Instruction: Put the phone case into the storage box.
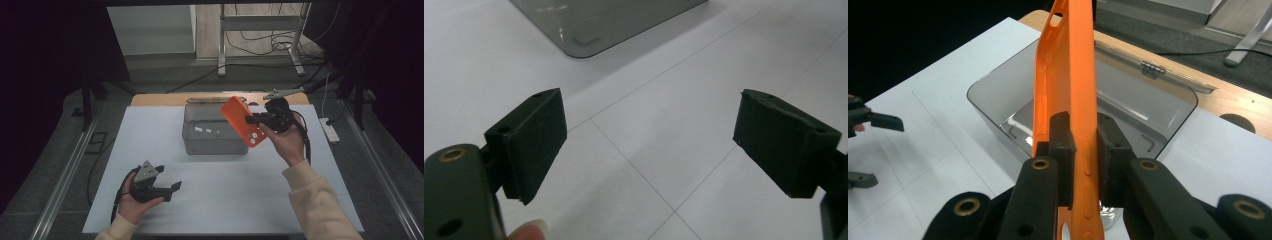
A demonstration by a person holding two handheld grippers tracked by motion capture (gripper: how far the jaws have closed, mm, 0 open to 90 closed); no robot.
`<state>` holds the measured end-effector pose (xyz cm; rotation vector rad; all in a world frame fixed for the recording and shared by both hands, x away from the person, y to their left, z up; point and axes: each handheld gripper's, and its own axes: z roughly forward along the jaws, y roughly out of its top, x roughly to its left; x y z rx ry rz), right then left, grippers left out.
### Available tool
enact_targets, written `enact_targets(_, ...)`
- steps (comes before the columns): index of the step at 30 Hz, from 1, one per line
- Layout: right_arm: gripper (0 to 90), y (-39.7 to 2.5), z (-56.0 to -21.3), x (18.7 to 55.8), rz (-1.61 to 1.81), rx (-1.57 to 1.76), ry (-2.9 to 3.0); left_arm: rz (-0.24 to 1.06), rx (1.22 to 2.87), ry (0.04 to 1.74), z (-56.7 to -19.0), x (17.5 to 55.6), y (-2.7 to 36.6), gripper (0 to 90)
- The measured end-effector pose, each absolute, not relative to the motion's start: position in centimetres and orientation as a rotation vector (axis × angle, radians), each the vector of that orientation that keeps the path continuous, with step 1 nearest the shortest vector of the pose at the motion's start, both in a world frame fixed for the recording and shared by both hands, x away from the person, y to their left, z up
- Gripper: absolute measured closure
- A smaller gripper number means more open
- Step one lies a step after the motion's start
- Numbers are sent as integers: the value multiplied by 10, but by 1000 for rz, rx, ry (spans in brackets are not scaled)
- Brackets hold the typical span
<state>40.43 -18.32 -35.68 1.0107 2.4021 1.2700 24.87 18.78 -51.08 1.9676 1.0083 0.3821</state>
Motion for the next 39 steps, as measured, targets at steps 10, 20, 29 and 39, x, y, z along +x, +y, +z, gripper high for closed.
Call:
enact_targets(10, 801, -174, -356, 417, 1217, 1043, 2384, 386, 1959, 1026, -512, 250, 192, 132)
enact_targets(20, 801, -168, -352, 423, 1176, 1052, 2360, 384, 1958, 1026, -512, 248, 193, 132)
enact_targets(29, 801, -166, -353, 429, 1149, 1073, 2347, 388, 1956, 1023, -511, 248, 193, 131)
enact_targets(39, 801, -161, -354, 436, 1122, 1100, 2337, 388, 1957, 1018, -510, 247, 193, 131)
